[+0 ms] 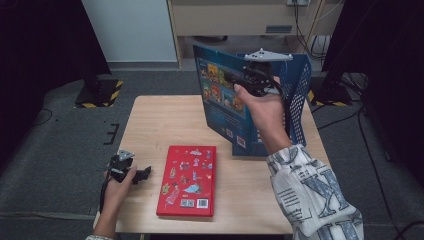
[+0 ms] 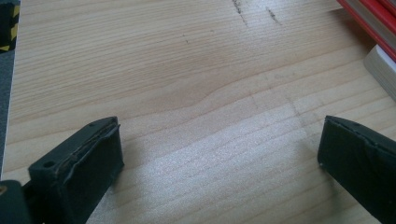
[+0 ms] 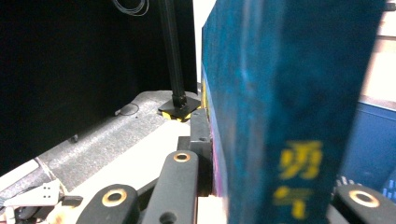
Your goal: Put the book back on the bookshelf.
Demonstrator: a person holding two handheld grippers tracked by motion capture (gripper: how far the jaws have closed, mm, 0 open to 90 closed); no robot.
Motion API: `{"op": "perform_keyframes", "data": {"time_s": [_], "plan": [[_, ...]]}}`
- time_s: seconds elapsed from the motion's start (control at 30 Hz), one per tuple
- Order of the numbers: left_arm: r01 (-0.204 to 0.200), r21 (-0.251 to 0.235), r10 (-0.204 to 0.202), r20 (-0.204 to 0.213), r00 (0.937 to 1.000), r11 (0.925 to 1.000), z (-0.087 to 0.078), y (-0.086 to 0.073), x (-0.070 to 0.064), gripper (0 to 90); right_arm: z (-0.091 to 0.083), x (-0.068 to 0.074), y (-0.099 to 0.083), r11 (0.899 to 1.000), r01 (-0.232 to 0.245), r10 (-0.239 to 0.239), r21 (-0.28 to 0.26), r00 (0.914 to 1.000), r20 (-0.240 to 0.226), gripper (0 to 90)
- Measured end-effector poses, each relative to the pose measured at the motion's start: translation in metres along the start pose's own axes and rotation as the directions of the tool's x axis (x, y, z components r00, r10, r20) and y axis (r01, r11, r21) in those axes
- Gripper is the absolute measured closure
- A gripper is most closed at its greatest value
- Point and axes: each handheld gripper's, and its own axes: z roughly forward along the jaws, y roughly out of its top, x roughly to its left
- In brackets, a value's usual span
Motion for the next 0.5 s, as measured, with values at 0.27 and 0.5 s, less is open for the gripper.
{"op": "perform_keyframes", "data": {"time_s": [0.27, 0.5], "plan": [[0.0, 0.0, 0.0, 0.0, 1.0, 1.0, 0.0, 0.0, 0.0, 0.0, -0.013, -0.011, 0.001, 1.0, -0.006, 0.006, -0.004, 0.9997, 0.026, 82.7], [0.0, -0.001, 0.0, 0.0, 1.0, 1.0, 0.0, 0.0, 0.0, 0.0, -0.026, -0.019, -0.004, 1.0, -0.016, 0.016, -0.003, 0.9988, 0.046, 82.7]]}}
